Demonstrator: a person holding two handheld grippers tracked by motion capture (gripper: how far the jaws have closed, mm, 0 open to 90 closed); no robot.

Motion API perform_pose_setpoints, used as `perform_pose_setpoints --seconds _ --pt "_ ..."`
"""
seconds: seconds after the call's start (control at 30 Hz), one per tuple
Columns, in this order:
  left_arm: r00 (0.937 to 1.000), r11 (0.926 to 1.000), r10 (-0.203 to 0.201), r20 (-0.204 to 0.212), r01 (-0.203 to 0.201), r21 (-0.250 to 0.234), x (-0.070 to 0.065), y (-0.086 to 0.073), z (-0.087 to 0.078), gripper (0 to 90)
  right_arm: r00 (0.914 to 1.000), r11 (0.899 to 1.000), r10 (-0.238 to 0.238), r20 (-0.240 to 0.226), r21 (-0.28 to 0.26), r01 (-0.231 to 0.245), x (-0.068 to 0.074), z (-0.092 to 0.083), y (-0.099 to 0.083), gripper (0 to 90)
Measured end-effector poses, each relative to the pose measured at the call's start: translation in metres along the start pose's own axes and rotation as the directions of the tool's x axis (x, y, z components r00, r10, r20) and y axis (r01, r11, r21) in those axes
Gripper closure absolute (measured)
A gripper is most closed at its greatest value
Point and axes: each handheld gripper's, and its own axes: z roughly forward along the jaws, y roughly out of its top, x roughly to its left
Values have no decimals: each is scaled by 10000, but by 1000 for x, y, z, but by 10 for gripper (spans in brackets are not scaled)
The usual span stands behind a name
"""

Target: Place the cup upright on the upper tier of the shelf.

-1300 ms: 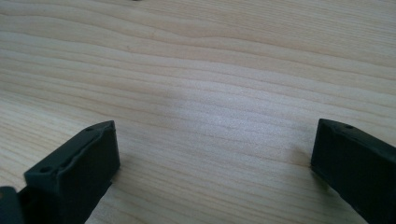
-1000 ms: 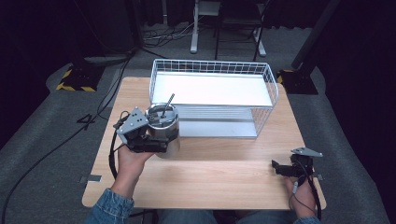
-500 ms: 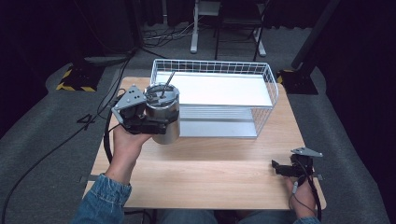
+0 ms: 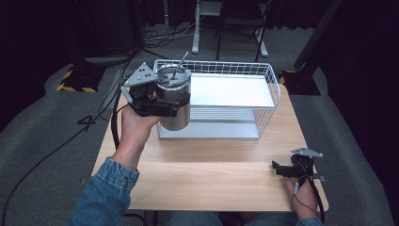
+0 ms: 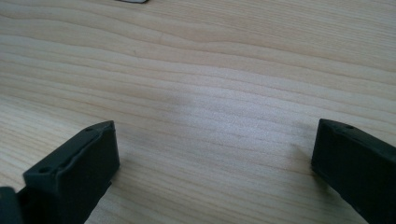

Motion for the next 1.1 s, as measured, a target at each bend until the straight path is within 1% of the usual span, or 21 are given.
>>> perform_pose_setpoints --seconds 0.07,0.13,0.17,0.2,0.37,0.47,0.5,0.53,0.57,0.6,0.67,0.7,0.73,0.8,0.87,0.9,0.93,0.97,1.03,1.07,1.1 --pt "10000 10000 21 -37 -21 -19 0 9 5 37 10000 10000 46 24 11 -46 1 1 1 7" --pt "10000 10000 -5 -38 5 -47 1 11 7 37 10000 10000 36 18 12 -36 1 1 1 7" --pt "10000 10000 -5 -27 5 -40 2 17 11 37 10000 10000 0 4 -4 0 1 2 1 7" --pt "10000 10000 -5 -27 5 -40 2 17 11 37 10000 10000 0 4 -4 0 1 2 1 7" --pt "10000 9999 23 -55 -24 -113 2 29 20 37 10000 10000 21 11 0 -21 1 2 2 7" --pt "9998 9996 65 -175 -70 -273 2 40 29 37 10000 10000 6 1 -7 -6 1 2 2 7" --pt "9998 9996 65 -175 -70 -273 2 40 29 37 10000 10000 6 1 -7 -6 1 2 2 7" --pt "9998 9993 37 -213 -45 -383 4 46 33 37 10000 10000 8 0 -8 -8 1 2 2 7" --pt "9998 9993 37 -213 -45 -383 4 46 33 37 10000 10000 7 0 -8 -7 1 2 2 7" --pt "9997 9990 15 -259 -26 -444 6 52 38 37 10000 10000 6 0 -7 -6 1 2 2 7" --pt "9995 9989 -11 -328 -5 -479 7 57 43 37 10000 10000 15 10 0 -15 1 2 2 7" --pt "9995 9989 -11 -328 -5 -479 7 57 43 37 10000 10000 15 10 0 -15 1 2 2 7" --pt "9993 9985 -50 -383 29 -539 9 61 49 37 10000 10000 11 0 -3 -11 1 2 2 7" --pt "9992 9986 -64 -402 43 -520 10 63 52 37 10000 10000 8 -2 -7 -8 1 2 2 7" --pt "9986 9985 -108 -514 80 -542 11 68 62 37 10000 10000 10 -3 -4 -10 1 2 2 7" --pt "9986 9985 -108 -514 80 -542 11 68 62 37 10000 10000 10 -3 -4 -10 1 2 2 7" --pt "9983 9984 -153 -555 122 -558 12 71 69 37 10000 10000 24 -4 -15 -24 2 2 2 7" --pt "9983 9984 -153 -555 122 -558 12 71 69 37 10000 10000 24 -4 -15 -24 2 2 2 7" --pt "9981 9981 -191 -590 156 -588 12 73 76 37 10000 10000 32 -5 -9 -32 2 2 2 7" --pt "9978 9975 -219 -624 177 -678 12 74 83 37 10000 10000 39 4 -7 -39 2 2 2 7" --pt "9978 9975 -219 -624 177 -678 12 74 83 37 10000 10000 39 4 -7 -39 2 2 2 7"
